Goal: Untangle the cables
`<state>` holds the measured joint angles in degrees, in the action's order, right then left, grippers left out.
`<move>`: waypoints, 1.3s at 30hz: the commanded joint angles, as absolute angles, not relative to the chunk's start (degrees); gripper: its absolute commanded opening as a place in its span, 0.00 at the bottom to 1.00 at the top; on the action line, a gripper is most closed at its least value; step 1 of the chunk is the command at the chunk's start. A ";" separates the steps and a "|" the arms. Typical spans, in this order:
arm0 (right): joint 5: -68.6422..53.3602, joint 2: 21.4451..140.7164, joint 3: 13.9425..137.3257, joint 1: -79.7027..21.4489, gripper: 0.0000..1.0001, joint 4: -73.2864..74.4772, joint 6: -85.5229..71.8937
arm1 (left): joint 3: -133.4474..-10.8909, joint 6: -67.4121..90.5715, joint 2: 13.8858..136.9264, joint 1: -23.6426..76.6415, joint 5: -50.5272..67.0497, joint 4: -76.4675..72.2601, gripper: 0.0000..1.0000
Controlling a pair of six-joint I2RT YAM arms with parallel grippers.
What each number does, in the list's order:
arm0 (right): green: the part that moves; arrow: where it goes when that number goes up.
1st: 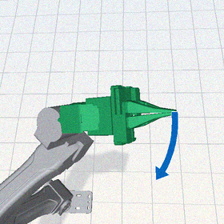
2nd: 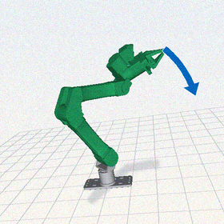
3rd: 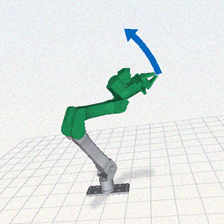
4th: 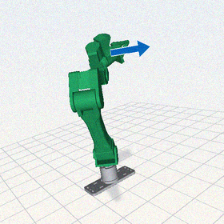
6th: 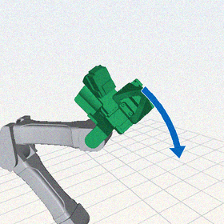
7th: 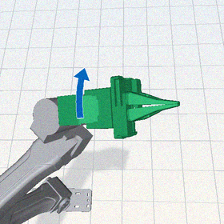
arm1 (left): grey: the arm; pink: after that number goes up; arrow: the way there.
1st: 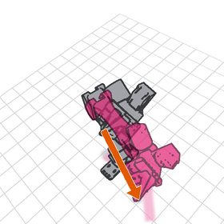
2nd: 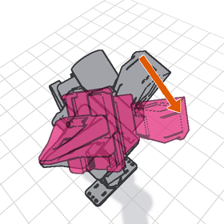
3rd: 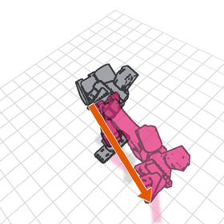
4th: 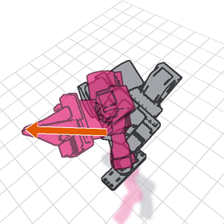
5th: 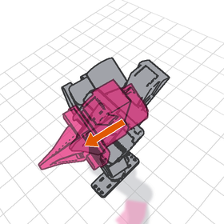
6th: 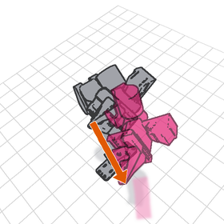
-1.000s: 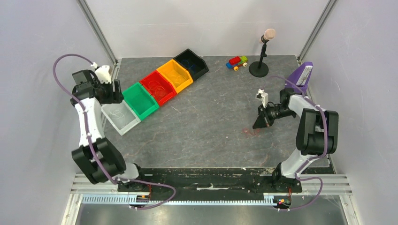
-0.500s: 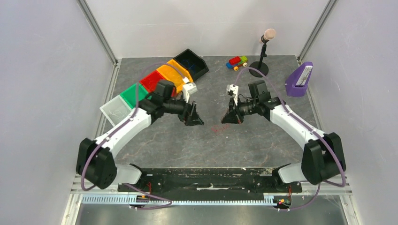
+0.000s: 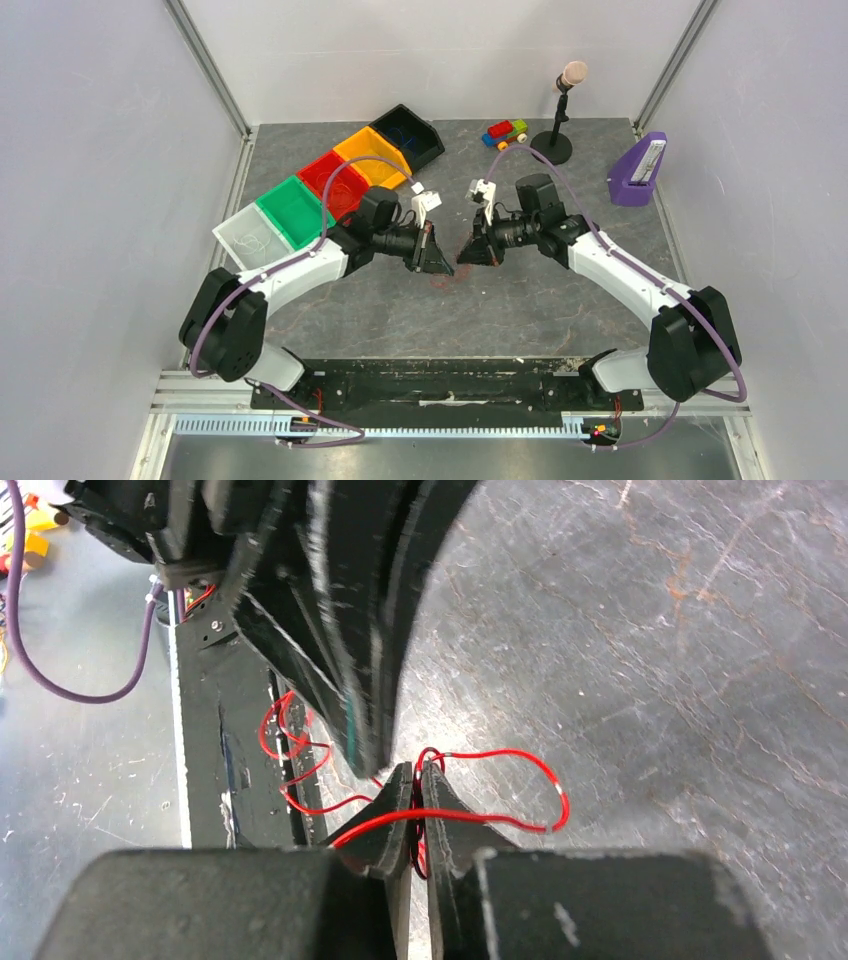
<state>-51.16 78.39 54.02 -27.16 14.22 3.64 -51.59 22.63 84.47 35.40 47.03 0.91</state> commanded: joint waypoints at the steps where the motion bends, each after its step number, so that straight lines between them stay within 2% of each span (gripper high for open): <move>1: -50.22 77.57 54.78 -23.84 0.09 15.42 4.04 | -52.10 16.63 81.12 32.22 52.43 9.93 0.02; 9: -52.38 76.49 54.00 -14.46 0.11 21.19 8.68 | -49.08 0.27 73.93 21.00 51.41 27.84 0.02; 11: -52.35 76.41 54.22 -12.92 0.09 23.73 10.97 | -49.30 -2.94 73.47 18.59 51.49 30.89 0.02; 13: -52.38 76.34 54.14 -11.77 0.01 25.59 13.09 | -49.48 -5.26 72.69 16.42 51.32 32.79 0.02; 16: -51.64 76.39 52.79 -11.58 0.02 25.48 13.82 | -49.00 -9.06 71.84 16.50 48.58 32.54 0.03; 18: -51.94 77.33 51.76 -11.84 0.11 24.42 11.90 | -49.58 -11.37 72.30 20.36 42.69 31.43 0.51; 20: -52.03 78.47 50.72 -12.49 0.24 24.20 10.27 | -50.02 -13.51 73.15 24.97 36.84 29.75 0.69; 21: -51.70 78.78 49.95 -13.31 0.31 23.99 9.60 | -50.31 -15.49 73.88 27.11 34.32 29.51 0.72; 23: -50.17 78.86 47.63 -16.43 0.39 22.66 7.50 | -50.70 -19.94 75.66 29.84 30.20 29.18 0.74; 25: -46.76 78.88 45.33 -21.13 0.42 20.58 6.03 | -50.89 -24.50 77.76 30.24 27.81 29.90 0.74; 29: -43.17 80.69 43.02 -27.53 0.59 11.18 0.36 | -48.93 -30.27 78.48 29.63 26.98 31.61 0.76; 34: -40.17 89.62 47.77 -34.36 0.61 4.65 -5.04 | -44.01 -27.13 76.98 29.37 25.27 29.01 0.77; 39: -37.99 97.58 52.77 -39.20 0.60 0.48 -9.42 | -42.29 -21.31 77.02 28.94 24.11 24.04 0.72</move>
<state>-40.99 93.67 47.83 -36.29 7.73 -4.43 -42.59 -24.64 78.26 29.43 26.00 29.67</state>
